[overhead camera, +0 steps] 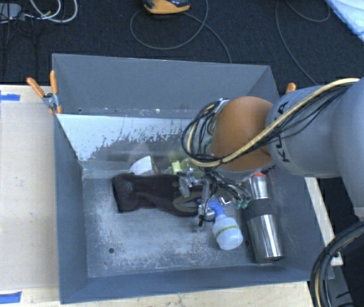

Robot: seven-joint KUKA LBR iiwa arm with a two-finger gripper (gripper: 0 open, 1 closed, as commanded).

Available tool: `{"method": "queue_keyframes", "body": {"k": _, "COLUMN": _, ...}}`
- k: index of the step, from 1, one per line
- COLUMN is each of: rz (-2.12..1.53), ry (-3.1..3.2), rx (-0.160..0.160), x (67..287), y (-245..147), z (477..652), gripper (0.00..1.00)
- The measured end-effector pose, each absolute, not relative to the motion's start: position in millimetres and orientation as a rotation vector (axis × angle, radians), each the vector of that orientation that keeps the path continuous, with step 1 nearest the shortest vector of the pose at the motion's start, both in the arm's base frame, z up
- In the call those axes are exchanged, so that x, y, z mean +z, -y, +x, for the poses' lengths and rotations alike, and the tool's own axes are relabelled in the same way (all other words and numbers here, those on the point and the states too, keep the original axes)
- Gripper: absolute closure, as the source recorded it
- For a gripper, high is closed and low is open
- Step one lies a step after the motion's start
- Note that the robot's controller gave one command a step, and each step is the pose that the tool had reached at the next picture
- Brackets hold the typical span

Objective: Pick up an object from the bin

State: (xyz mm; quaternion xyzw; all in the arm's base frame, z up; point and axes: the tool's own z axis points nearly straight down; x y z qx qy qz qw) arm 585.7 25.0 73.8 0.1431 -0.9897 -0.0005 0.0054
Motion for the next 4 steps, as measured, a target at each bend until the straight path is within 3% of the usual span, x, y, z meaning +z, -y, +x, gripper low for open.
{"method": "queue_keyframes", "body": {"k": 1, "rz": 0.21, "ry": 3.101, "rx": -0.018, "x": 73, "y": -27, "z": 597.0, "gripper": 0.0}}
{"method": "queue_keyframes", "body": {"k": 2, "rz": 0.39, "ry": 3.086, "rx": -0.049, "x": 74, "y": 7, "z": 602.0, "gripper": 0.0}}
{"method": "queue_keyframes", "body": {"k": 3, "rz": 0.338, "ry": 3.11, "rx": -0.011, "x": 72, "y": 22, "z": 605.1, "gripper": 1.0}}
{"method": "queue_keyframes", "body": {"k": 4, "rz": 0.337, "ry": 3.11, "rx": -0.012, "x": 72, "y": 22, "z": 605.1, "gripper": 1.0}}
